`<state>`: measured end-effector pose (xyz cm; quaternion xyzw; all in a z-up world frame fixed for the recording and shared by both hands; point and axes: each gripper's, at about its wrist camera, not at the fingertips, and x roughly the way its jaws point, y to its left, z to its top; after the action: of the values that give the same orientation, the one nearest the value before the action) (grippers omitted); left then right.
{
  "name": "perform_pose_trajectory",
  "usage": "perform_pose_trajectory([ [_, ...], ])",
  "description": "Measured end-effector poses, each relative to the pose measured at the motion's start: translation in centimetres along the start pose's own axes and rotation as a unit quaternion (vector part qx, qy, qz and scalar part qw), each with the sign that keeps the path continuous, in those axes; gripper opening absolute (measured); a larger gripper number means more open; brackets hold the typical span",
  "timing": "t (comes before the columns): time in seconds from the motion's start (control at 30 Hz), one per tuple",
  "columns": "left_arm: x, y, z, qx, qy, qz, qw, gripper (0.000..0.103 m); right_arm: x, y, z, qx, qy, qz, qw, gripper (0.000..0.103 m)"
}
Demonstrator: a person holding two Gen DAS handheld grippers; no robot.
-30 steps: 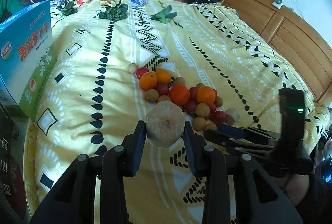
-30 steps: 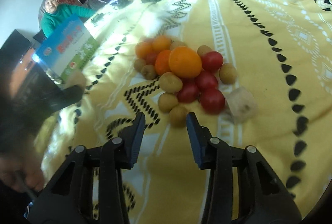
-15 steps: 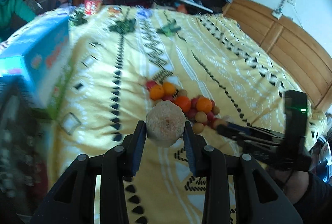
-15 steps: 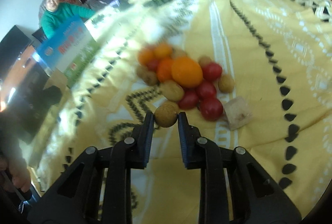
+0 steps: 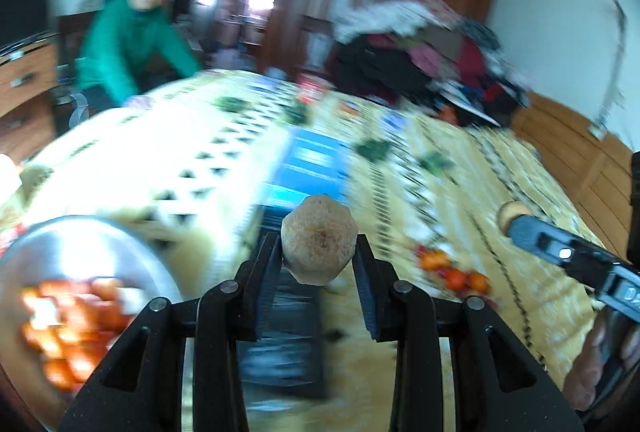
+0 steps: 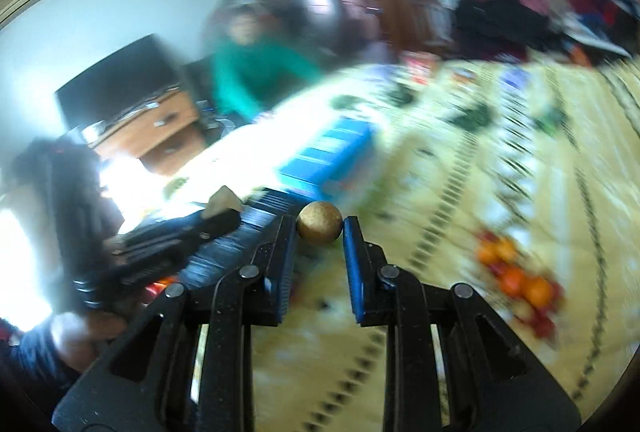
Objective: Organize fruits
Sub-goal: 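Carry both held items over the steel bowl and lower them, then open both grippers to drop the items into the bowl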
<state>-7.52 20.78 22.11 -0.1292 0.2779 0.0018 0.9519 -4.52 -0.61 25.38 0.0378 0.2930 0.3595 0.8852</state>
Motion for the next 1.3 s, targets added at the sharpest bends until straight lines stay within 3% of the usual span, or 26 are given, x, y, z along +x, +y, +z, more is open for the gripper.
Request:
perform_pose_trajectory([
  [0.2, -5.2, 12.2, 0.7, -0.080, -0.034, 0.097, 0.9915, 0.036, 5.4, 9.9, 2.7, -0.068, 0.019, 0.073, 0.995, 0.024],
  [0.37, -6.2, 19.6, -0.2, -0.125, -0.019, 0.143, 0.9816, 0.036, 10.4, 15.3, 3.1, -0.095, 0.057, 0.111, 0.988, 0.024],
  [0.53, -5.1, 21.0, -2.2, -0.121, 0.005, 0.147, 0.9817, 0.036, 15.4, 17.8, 0.5, -0.103, 0.113, 0.112, 0.982, 0.024],
  [0.7, -4.1, 20.8, -3.4, -0.116, 0.020, 0.134, 0.9839, 0.036, 17.0, 18.6, -1.5, -0.107, 0.147, 0.097, 0.979, 0.024],
  [1.3, -3.5, 22.0, -5.1, -0.127, 0.037, 0.123, 0.9835, 0.036, 18.5, 21.0, -2.6, -0.128, 0.173, 0.078, 0.973, 0.024],
])
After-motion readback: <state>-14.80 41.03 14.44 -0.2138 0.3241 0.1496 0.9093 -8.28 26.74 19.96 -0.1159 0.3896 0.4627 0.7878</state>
